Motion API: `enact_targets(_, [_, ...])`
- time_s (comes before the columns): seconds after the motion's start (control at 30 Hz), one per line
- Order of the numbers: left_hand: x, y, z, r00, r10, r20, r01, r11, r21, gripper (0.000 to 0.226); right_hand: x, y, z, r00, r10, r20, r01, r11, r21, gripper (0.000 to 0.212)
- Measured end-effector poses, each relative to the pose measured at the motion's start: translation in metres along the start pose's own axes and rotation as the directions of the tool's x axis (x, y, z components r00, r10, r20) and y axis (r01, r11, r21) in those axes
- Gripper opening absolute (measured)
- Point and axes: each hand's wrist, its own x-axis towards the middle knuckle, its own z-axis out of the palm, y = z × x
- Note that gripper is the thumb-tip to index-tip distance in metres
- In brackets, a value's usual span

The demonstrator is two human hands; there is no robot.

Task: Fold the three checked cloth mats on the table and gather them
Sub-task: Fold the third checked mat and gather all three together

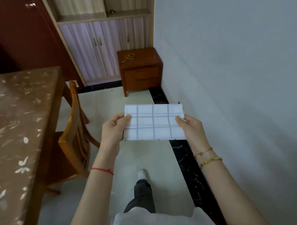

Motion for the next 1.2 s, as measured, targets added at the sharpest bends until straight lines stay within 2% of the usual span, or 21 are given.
enact_targets(0.13, [0.067, 0.023, 0.004, 1.0, 0.012, -0.018, -0.012, 1.0, 0.006, 0.021, 0.072, -0.017, 0.027, 0.999, -0.028, 0.031, 0.029, 1.0, -0.004, 0.017])
enact_targets(0.4, [0.202, 0.072, -0.008, 0.997, 0.02, -0.074, -0.022, 0.999, -0.024, 0.007, 0.204, -0.064, 0.1, 0.993, -0.083, 0.083, 0.082, 0.996, 0.022, 0.018])
enact_targets(0.73, [0.332, 0.094, -0.017, 0.993, -0.04, -0.114, 0.035, 0.998, -0.044, 0.023, 0.331, -0.079, 0.165, 0.991, -0.056, 0.125, 0.052, 0.998, 0.034, 0.017])
enact_targets(0.97, [0.423, 0.104, -0.011, 0.983, -0.024, -0.181, 0.018, 0.999, -0.034, 0.012, 0.434, -0.085, 0.202, 0.979, -0.055, 0.198, 0.054, 0.998, 0.013, 0.016])
enact_targets(1.1, [0.478, 0.117, -0.004, 0.969, -0.02, -0.245, 0.005, 0.998, -0.062, 0.005, 0.503, -0.094, 0.223, 0.959, -0.066, 0.274, 0.073, 0.997, -0.015, 0.041])
enact_targets(1.13, [0.493, 0.122, -0.003, 0.965, -0.016, -0.26, -0.002, 0.998, -0.066, 0.005, 0.521, -0.099, 0.229, 0.954, -0.067, 0.292, 0.076, 0.997, -0.018, 0.039])
enact_targets(1.2, [0.522, 0.131, 0.0, 0.957, -0.004, -0.289, -0.015, 0.998, -0.064, 0.011, 0.553, -0.115, 0.24, 0.942, -0.063, 0.331, 0.071, 0.997, -0.013, 0.019])
